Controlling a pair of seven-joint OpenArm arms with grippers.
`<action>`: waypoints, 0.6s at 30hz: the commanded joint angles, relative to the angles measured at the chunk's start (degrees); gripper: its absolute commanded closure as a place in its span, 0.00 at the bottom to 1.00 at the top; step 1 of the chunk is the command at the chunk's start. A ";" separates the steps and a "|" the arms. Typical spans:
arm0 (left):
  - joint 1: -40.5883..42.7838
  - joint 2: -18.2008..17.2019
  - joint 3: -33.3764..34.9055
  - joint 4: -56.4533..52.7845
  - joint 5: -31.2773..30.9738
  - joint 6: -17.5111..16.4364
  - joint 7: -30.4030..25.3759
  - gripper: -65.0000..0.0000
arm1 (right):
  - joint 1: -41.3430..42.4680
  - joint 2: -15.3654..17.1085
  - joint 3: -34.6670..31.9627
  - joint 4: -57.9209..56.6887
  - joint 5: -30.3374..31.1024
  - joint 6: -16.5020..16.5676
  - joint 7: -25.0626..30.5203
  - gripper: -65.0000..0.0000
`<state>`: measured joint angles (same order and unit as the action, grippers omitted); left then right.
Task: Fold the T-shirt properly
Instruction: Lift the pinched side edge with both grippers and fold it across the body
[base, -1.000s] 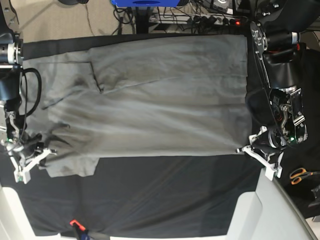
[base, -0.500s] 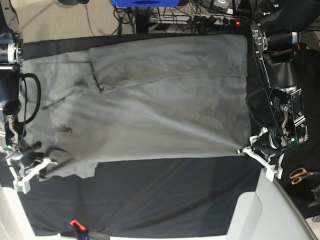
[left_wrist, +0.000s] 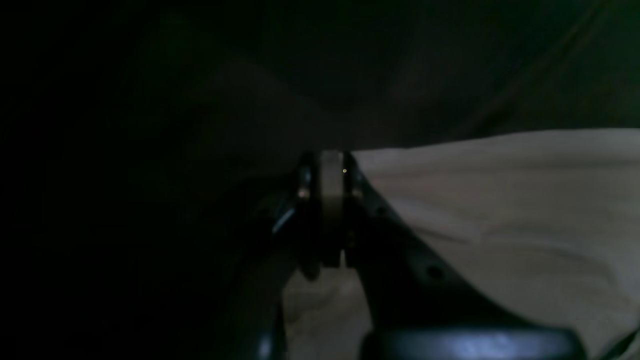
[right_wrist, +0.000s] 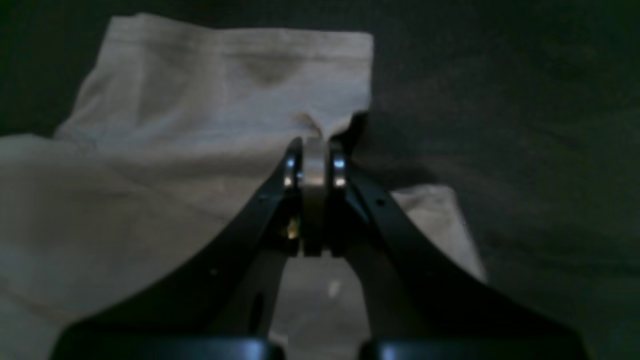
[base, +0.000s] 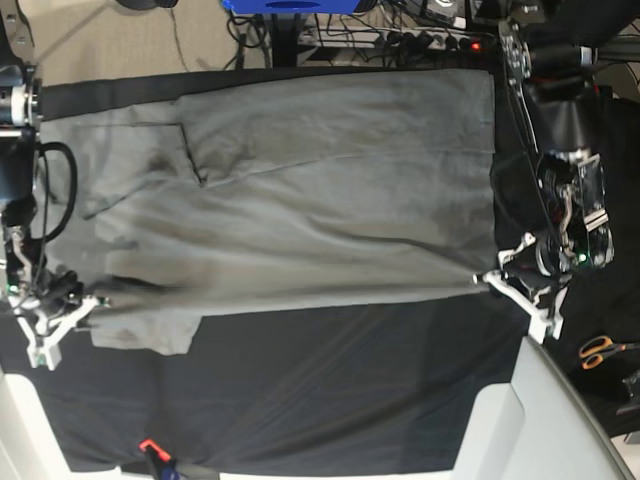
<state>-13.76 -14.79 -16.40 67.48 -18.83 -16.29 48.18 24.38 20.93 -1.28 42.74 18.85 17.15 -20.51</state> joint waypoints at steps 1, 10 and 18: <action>-0.88 -0.91 -0.17 2.10 -0.47 0.16 0.48 1.00 | 1.77 1.18 0.27 1.08 0.09 -0.05 -0.37 1.00; 7.21 -0.91 -0.17 13.44 -0.47 0.16 8.30 1.00 | -0.16 2.06 0.36 2.05 0.27 -0.05 -8.28 1.00; 14.59 -0.55 -0.17 21.18 -0.73 0.16 11.11 1.00 | -7.90 1.53 8.80 12.78 0.18 -0.05 -14.78 1.00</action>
<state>1.89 -14.52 -16.38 87.33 -19.33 -16.32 59.92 15.16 21.56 7.22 54.57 18.96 17.30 -36.29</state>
